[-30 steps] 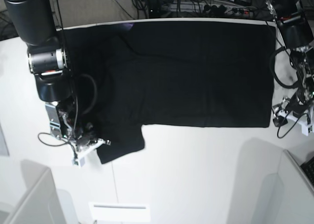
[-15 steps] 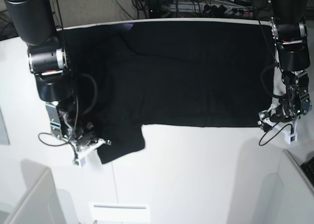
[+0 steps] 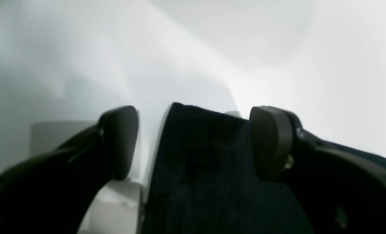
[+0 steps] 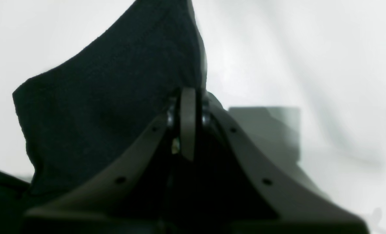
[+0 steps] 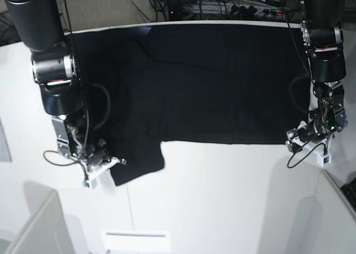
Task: Fold the T-shirt properly
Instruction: 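Move both grippers down to the hem corners of the shirt, then grasp the hem corners and fold the hem toward the collar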
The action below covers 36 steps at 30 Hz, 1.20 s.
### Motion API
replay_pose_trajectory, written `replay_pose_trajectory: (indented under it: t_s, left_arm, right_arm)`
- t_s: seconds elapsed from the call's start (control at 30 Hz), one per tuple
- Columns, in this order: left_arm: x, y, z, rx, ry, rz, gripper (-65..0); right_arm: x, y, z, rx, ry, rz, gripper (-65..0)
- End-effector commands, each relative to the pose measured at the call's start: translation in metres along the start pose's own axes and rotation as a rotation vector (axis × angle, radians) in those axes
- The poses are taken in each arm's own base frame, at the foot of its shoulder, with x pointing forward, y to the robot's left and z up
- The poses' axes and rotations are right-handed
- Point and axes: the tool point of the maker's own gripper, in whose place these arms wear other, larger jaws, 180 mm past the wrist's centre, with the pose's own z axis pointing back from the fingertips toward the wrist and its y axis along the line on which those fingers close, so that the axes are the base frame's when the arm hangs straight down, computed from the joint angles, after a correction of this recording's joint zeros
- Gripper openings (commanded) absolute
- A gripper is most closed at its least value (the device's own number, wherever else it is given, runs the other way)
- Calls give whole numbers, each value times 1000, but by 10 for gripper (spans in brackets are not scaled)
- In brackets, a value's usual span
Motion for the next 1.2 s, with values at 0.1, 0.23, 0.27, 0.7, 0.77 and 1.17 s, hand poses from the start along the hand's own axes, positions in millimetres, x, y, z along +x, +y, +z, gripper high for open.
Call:
replay_pose_trajectory:
  t_s: [0.1, 0.23, 0.27, 0.7, 0.77, 1.17]
  left_arm:
    - [5, 3, 1, 0, 5, 10, -143]
    - [1, 10, -3, 15, -17, 29, -272]
    - [-1, 13, -4, 19, -16, 34, -304]
    - [-4, 15, -5, 23, -20, 34, -650]
    - [-3, 14, -5, 21, -23, 32, -650]
    - [36, -16, 14, -68, -141, -72, -650]
  right_arm:
    - [6, -2, 2, -10, 11, 9, -650]
    - [3, -2, 2, -9, 14, 7, -650]
    - [2, -2, 2, -10, 14, 6, -650]
    - [4, -7, 1, -16, -42, -1, -650]
    - [6, -7, 1, -15, -50, -2, -650]
    - [42, -1, 32, 44, -292, -66, -650]
